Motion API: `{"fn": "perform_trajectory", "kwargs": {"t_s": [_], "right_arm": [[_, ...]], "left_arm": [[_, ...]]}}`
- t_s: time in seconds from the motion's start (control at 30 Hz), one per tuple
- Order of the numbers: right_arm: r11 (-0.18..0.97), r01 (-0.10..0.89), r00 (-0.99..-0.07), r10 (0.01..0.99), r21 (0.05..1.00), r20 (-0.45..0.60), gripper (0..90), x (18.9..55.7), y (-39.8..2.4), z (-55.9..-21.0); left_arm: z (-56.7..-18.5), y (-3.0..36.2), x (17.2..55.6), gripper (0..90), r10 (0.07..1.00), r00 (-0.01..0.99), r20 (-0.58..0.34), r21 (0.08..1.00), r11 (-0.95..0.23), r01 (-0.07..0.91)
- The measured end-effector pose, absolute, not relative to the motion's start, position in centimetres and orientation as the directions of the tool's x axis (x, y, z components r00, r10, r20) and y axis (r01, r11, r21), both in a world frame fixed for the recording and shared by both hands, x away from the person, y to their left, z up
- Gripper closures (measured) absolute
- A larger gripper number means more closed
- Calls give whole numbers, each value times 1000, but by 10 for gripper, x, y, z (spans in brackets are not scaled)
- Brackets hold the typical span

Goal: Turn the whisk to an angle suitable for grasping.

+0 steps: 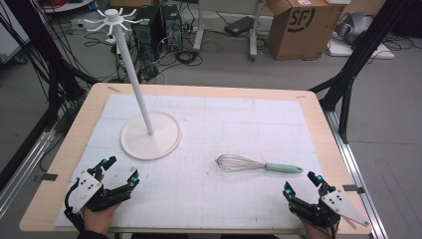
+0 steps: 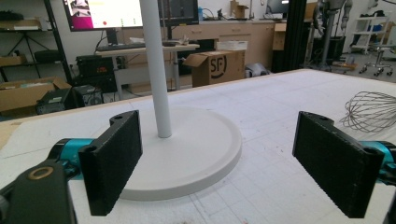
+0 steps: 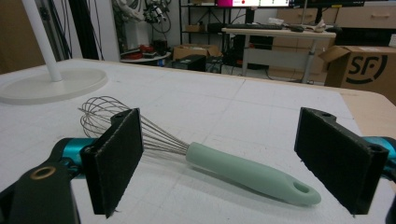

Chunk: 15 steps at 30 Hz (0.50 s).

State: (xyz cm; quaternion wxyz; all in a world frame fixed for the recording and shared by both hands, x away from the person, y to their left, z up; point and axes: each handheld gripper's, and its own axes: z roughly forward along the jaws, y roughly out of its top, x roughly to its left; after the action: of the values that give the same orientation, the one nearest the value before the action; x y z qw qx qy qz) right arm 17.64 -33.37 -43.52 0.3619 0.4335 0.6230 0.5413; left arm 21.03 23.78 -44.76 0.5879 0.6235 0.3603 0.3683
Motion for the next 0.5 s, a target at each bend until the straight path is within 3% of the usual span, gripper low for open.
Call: {"fn": "perform_trajectory", "kwargs": {"t_s": [0.13, 0.27, 0.5], "right_arm": [[37, 153, -358, 933, 988, 20, 169, 177, -333, -435], [41, 158, -371, 929, 987, 21, 322, 178, -334, -435], [55, 156, -366, 930, 986, 6, 506, 177, -336, -432]], "left_arm": [[-447, 238, 210, 163, 884, 466, 32, 999, -43, 14], [-447, 238, 210, 163, 884, 466, 32, 999, -43, 13], [-447, 240, 209, 163, 889, 458, 32, 999, -43, 15]]}}
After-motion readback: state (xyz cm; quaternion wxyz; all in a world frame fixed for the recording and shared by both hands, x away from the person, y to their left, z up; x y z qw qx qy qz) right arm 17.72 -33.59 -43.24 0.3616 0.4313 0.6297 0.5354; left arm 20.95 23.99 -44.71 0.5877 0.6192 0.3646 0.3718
